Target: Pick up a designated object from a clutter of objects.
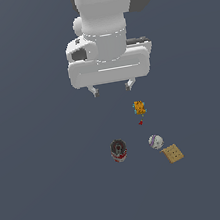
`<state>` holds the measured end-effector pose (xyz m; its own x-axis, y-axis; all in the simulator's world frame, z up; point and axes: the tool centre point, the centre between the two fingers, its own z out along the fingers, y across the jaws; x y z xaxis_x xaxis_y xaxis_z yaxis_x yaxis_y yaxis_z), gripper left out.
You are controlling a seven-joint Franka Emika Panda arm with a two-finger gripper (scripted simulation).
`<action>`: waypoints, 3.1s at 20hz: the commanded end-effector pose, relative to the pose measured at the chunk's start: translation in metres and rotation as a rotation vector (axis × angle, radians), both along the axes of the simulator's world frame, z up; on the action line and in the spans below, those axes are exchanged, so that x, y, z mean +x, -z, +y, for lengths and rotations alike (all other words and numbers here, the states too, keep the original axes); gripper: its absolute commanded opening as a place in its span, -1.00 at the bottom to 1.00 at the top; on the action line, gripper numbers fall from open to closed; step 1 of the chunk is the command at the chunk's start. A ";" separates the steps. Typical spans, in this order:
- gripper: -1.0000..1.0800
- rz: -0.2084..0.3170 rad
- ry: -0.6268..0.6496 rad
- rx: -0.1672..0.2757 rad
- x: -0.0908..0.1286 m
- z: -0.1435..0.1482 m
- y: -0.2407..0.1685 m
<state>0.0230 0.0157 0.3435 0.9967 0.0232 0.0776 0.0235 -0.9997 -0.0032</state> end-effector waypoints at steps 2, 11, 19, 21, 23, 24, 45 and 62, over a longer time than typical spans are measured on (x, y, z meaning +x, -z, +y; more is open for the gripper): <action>0.92 -0.001 -0.001 0.001 0.000 0.000 0.000; 0.92 -0.029 -0.038 0.025 0.001 0.023 -0.018; 0.92 -0.023 -0.025 0.024 0.007 0.021 -0.007; 0.92 -0.019 -0.018 0.024 0.010 0.020 0.000; 0.92 -0.014 -0.008 0.023 0.015 0.019 0.009; 0.92 -0.012 -0.003 0.023 0.018 0.018 0.014; 0.92 0.068 0.156 0.005 0.070 -0.004 0.191; 0.92 0.078 0.175 0.002 0.071 -0.007 0.233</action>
<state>0.0946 0.0085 0.1171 0.9885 -0.1510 0.0008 -0.1510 -0.9885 -0.0003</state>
